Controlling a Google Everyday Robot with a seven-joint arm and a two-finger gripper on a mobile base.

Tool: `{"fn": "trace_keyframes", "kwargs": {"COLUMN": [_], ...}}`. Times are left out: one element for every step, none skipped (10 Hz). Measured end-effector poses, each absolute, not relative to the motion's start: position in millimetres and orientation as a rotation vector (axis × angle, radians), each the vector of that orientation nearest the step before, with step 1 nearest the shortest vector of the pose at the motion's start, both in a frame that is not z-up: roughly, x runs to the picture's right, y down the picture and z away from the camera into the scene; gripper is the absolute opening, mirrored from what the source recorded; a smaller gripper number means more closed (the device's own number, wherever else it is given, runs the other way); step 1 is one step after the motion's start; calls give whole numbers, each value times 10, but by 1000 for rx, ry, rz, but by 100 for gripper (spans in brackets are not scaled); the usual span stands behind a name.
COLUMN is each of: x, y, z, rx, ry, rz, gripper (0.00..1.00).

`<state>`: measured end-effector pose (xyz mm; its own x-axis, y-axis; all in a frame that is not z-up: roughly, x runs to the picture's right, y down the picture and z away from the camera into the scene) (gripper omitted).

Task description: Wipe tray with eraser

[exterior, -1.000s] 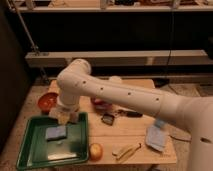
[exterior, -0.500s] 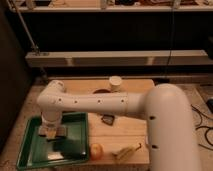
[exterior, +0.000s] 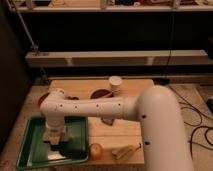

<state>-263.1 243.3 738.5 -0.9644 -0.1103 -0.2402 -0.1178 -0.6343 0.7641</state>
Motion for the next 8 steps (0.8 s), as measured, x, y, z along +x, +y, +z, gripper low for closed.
{"fn": "trace_keyframes", "kwargs": {"x": [-2640,-2641,-2659,-2685,-2689,-2677,-2666,-2634], "y": [2430,2426,2464,2552,2650,2796,2990,3134], "z": [7381,7371,7313,7236,7160,7069,7003,7008], "rx": [-419,-417,-412,-401,-393,-382,-370,-362], "ry": [1341,1332,1313,1303,1300,1302,1316,1333], "rz": [2802,2800,2789,2777,2768,2757,2741,2735], "gripper": [0,0,0,0,0,0,0,0]}}
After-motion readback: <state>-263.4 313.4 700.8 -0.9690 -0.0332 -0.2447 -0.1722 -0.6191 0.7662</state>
